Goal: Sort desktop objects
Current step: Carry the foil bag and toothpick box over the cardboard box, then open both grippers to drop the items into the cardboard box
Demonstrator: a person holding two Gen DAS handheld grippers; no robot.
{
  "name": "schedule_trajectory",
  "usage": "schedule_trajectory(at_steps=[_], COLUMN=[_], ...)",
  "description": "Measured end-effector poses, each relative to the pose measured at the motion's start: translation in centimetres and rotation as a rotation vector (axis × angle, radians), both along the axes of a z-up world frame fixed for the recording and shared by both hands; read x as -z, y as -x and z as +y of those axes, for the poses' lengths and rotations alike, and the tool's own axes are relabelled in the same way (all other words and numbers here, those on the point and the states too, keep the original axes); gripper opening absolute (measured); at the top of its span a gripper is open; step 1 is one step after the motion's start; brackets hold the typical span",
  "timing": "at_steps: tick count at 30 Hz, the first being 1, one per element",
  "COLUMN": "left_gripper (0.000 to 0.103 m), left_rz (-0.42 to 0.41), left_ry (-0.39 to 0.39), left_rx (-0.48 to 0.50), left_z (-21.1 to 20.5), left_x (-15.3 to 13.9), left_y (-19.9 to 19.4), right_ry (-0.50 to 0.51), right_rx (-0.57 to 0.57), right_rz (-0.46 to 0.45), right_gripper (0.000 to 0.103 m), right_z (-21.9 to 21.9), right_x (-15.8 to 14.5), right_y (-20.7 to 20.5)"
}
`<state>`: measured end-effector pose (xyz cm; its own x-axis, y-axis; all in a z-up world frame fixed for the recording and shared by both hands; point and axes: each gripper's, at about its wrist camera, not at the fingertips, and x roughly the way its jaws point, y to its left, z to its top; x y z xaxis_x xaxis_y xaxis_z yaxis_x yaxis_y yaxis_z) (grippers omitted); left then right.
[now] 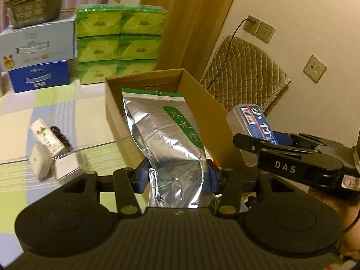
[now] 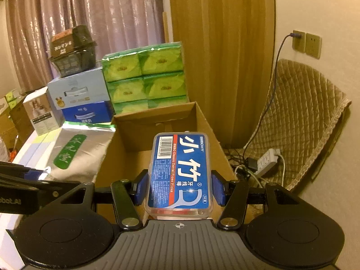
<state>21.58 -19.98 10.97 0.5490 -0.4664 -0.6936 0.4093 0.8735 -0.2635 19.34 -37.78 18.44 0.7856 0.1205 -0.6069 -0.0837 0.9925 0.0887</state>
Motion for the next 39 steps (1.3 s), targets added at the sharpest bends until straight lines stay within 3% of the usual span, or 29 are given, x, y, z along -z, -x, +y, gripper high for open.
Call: schedule_trajectory(at_steps=[12,16,27,38,39], left_gripper=[0.045,0.051,0.051,0.058,0.059], left_rz=[0.027,0.019,-0.043,-0.037,-0.037], left_ry=[0.017,0.013,0.003,0.012,0.009], left_rx=[-0.002,-0.007,-0.031,-0.074,-0.076], left_z=[-3.2,-3.6,-1.7,1.2,1.3], left_x=[2.0,2.5,1.3,1.4,1.4], left_y=[-4.2,-4.8,-3.4,-2.9,-2.9], right_ry=[-0.003,0.001,-0.003,-0.036,-0.053], right_rx=[0.028,0.036,0.014,-0.01,-0.008], right_rz=[0.03,0.036,0.049,0.046,0.043], right_gripper=[0.054,0.054,0.054,0.054,0.058], right_z=[-2.0,-2.3,-0.9,0.5,0.5], right_x=[1.4,1.7,2.1,2.3,2.2], right_y=[-3.5,-3.7,-3.6,-5.1,-5.3])
